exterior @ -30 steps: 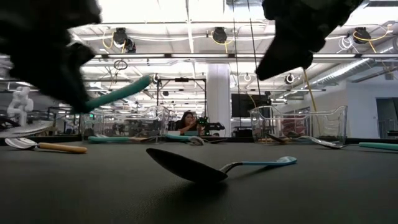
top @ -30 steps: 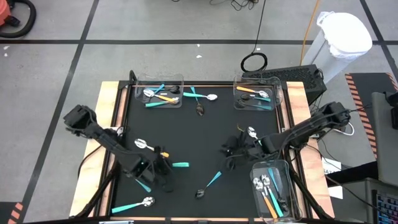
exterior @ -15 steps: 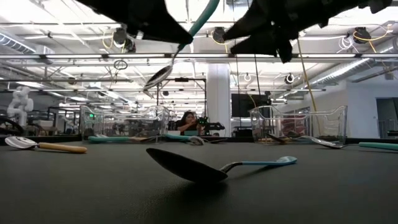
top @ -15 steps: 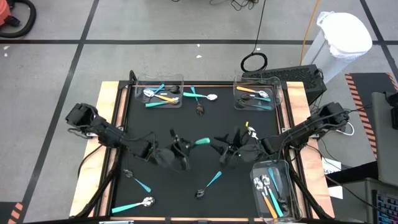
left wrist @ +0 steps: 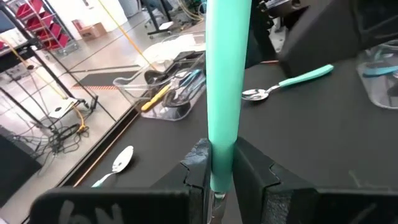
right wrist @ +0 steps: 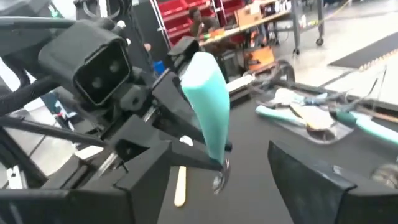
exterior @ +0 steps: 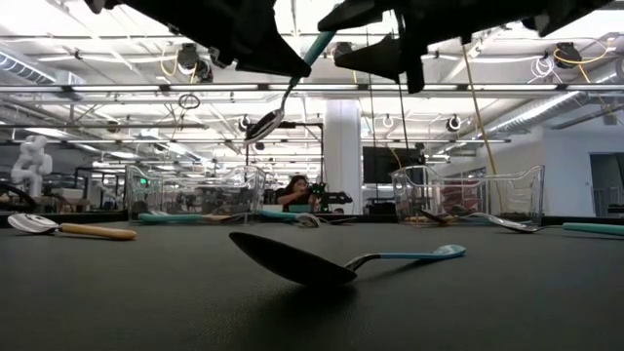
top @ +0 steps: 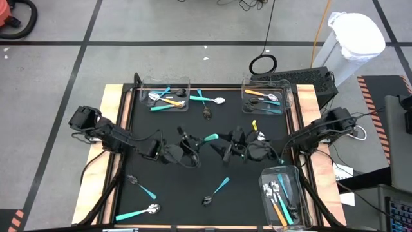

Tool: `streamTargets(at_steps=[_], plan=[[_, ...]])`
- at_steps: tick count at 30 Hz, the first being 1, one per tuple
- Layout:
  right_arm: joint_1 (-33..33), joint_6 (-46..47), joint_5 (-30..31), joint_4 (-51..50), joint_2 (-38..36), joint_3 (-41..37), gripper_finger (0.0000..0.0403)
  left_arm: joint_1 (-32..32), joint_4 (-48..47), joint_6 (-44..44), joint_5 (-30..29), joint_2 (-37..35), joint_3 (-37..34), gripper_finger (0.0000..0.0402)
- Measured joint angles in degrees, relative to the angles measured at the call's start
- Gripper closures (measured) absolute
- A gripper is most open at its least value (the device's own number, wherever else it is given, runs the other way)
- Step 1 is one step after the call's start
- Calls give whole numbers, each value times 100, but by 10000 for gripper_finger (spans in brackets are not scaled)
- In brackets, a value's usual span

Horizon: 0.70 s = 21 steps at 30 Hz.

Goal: Sort silverware by color (type)
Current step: Put the light blue spoon into the top right transparent bin

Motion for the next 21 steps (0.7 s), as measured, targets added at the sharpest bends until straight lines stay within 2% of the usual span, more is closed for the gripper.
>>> streamTargets(at_steps=[3, 6, 11, 16, 21], plan=[[-94, -221, -1, 347, 98, 0, 143, 98, -2, 0, 39, 0, 0, 354], [-149, -349, 3, 406, 94, 2, 169, 160, 0, -1, 119, 0, 0, 354], [-304, -433, -7, 435, 94, 4, 261, 226, 7, -9, 205, 0, 0, 354], [-409, -502, -123, 424, 94, 4, 351, 320, -8, -42, 663, 1, 0, 354], [-429, -965, 63, 396, 62, 4, 352, 332, -119, -189, 611, 0, 2, 349]])
